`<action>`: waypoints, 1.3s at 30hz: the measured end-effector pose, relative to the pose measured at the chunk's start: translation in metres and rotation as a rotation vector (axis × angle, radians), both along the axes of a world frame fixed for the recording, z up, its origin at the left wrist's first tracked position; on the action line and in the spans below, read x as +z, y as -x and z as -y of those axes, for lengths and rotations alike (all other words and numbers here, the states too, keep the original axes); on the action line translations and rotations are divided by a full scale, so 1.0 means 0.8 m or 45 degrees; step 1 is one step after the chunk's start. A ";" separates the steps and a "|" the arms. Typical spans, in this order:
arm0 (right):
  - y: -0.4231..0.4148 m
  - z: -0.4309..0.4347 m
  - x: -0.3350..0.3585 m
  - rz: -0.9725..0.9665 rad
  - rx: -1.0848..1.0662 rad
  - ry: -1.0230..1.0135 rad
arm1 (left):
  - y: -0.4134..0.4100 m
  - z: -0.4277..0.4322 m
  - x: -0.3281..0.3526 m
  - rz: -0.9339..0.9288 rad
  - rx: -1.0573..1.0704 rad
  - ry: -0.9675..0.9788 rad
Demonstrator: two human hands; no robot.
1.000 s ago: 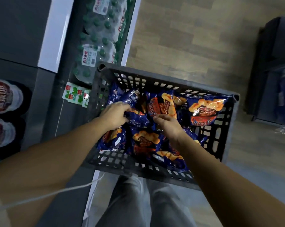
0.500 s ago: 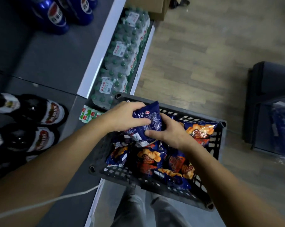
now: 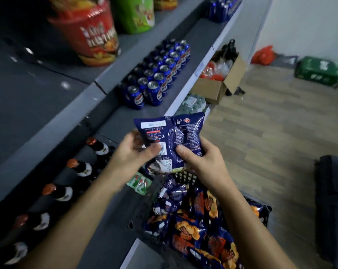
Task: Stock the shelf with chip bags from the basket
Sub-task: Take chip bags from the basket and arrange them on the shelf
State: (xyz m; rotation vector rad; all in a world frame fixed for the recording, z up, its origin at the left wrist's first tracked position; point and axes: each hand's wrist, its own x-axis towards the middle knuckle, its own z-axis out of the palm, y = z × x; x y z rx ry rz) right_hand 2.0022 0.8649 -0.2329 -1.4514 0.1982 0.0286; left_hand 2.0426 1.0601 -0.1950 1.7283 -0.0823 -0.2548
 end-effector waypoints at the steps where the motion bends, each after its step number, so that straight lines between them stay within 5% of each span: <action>1: -0.001 -0.010 0.019 0.045 0.030 -0.009 | 0.013 -0.007 0.012 -0.008 0.020 0.010; 19: 0.030 -0.316 0.249 0.458 0.842 -0.110 | 0.188 -0.273 0.217 0.451 0.814 0.046; 39: 0.136 -0.548 0.286 0.245 1.141 -0.352 | 0.352 -0.460 0.234 0.495 1.303 -0.146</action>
